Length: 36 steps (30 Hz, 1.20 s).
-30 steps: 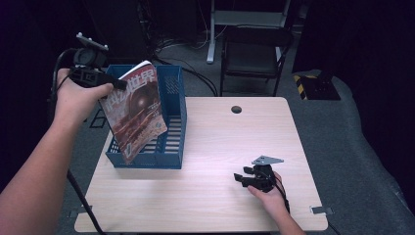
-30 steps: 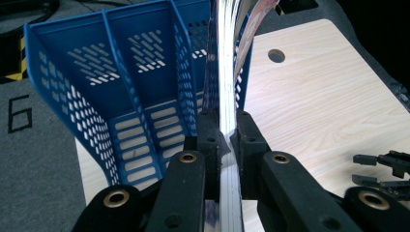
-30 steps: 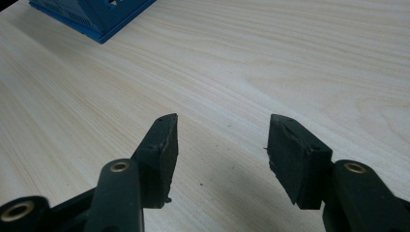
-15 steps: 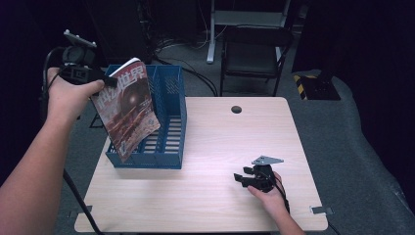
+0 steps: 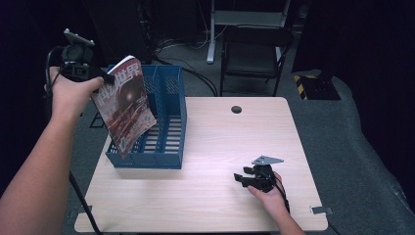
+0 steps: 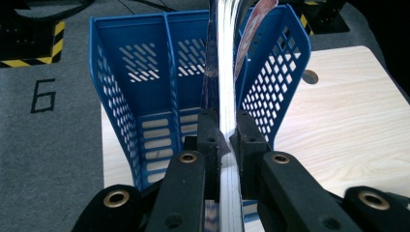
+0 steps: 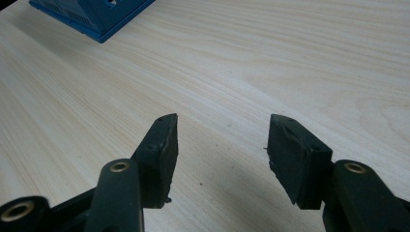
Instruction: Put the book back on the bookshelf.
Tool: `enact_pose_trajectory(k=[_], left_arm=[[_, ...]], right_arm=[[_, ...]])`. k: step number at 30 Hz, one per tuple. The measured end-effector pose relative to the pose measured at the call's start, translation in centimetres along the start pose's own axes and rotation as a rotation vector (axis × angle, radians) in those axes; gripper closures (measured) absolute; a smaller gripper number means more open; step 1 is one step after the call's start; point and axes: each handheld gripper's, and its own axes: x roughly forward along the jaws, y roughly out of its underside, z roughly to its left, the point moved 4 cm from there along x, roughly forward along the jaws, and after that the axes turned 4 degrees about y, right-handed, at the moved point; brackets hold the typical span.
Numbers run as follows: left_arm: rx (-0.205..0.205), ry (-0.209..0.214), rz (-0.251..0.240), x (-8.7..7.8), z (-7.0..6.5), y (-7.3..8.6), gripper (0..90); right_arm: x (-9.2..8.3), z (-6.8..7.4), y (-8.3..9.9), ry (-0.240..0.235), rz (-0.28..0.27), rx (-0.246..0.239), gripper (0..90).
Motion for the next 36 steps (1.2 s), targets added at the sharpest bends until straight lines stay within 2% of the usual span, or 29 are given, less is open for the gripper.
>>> enact_pose_trajectory(k=[4,20,27,30,36], left_arm=[[-0.007,-0.018,-0.021,0.3,0.1,-0.3,83.8],[-0.053,-0.043,-0.091,2.3,0.4,-0.4,83.9],[-0.062,-0.054,-0.105,3.3,0.6,-0.1,83.9],[-0.075,-0.06,-0.122,3.7,0.7,-0.1,83.9],[-0.087,-0.068,-0.122,4.8,1.2,0.3,84.0]], right_arm=[[0.0,-0.1,0.0,0.001,0.0,-0.001,44.5],[0.0,0.0,0.0,-0.002,0.002,0.006,44.5],[0.0,0.0,0.0,0.0,0.002,-0.004,44.5],[0.0,0.0,0.0,-0.001,0.001,0.001,44.5],[0.0,-0.1,0.0,-0.001,0.0,0.007,44.5]])
